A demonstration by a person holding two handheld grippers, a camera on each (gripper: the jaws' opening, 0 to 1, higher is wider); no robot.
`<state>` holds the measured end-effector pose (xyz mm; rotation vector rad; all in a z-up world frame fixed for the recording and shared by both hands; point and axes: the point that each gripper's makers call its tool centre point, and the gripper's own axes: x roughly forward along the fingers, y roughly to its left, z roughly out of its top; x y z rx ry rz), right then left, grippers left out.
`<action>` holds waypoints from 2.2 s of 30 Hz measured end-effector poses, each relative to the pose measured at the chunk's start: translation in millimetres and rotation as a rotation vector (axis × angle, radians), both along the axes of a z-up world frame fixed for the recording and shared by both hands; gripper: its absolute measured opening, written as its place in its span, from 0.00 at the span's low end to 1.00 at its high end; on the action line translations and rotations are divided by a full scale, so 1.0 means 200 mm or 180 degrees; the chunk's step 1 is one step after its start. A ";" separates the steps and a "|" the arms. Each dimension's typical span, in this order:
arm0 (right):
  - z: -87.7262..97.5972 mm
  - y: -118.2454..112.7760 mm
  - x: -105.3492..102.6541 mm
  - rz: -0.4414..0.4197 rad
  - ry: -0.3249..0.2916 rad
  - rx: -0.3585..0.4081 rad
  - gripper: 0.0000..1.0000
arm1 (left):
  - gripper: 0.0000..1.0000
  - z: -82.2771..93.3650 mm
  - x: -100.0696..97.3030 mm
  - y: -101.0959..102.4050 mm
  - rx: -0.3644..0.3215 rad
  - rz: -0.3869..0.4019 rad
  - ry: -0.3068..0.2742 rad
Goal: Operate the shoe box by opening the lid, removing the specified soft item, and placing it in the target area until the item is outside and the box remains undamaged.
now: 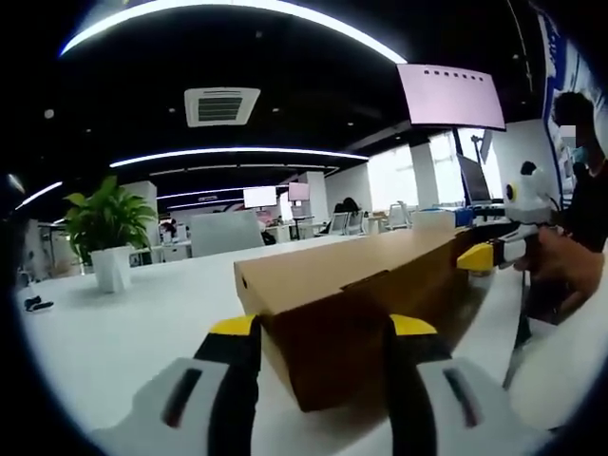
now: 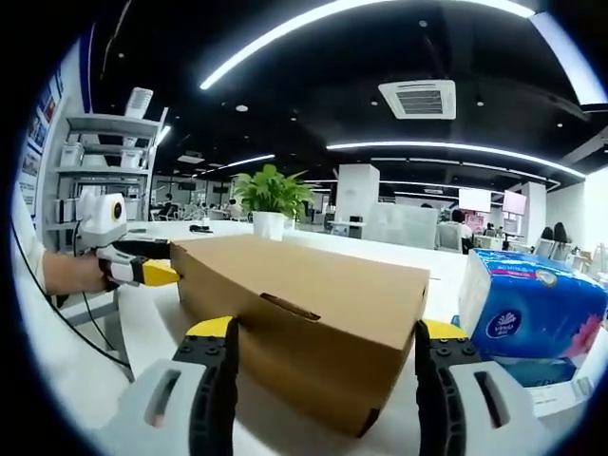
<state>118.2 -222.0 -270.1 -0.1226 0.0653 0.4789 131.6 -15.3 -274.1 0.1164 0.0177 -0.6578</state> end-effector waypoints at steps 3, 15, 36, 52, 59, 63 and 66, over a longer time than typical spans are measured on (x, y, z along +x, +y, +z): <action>0.00 0.00 0.00 -0.0004 0.0005 0.0001 0.78 | 0.53 0.00 0.00 0.00 -0.0021 0.0014 0.0002; -0.01 0.00 -0.01 0.0022 0.0037 -0.0127 0.77 | 0.53 0.00 0.00 0.00 0.0005 0.0004 0.0003; -0.01 0.00 0.00 0.0036 0.0017 -0.0183 0.77 | 0.56 -0.02 0.00 0.00 0.0352 -0.0007 -0.0115; -0.01 -0.01 0.01 0.0056 0.0026 -0.0192 0.77 | 0.52 0.00 0.01 0.02 0.0103 -0.0032 0.0120; -0.01 0.00 0.00 0.0054 0.0072 -0.0212 0.77 | 0.51 0.00 0.01 0.03 0.0138 -0.0033 0.0178; -0.01 0.00 -0.01 0.0059 0.0091 -0.0207 0.77 | 0.52 0.01 0.00 0.02 0.0065 -0.0054 0.0198; 0.00 0.00 -0.01 0.0075 0.0143 -0.0149 0.77 | 0.51 0.01 0.00 0.03 0.0137 -0.0067 0.0173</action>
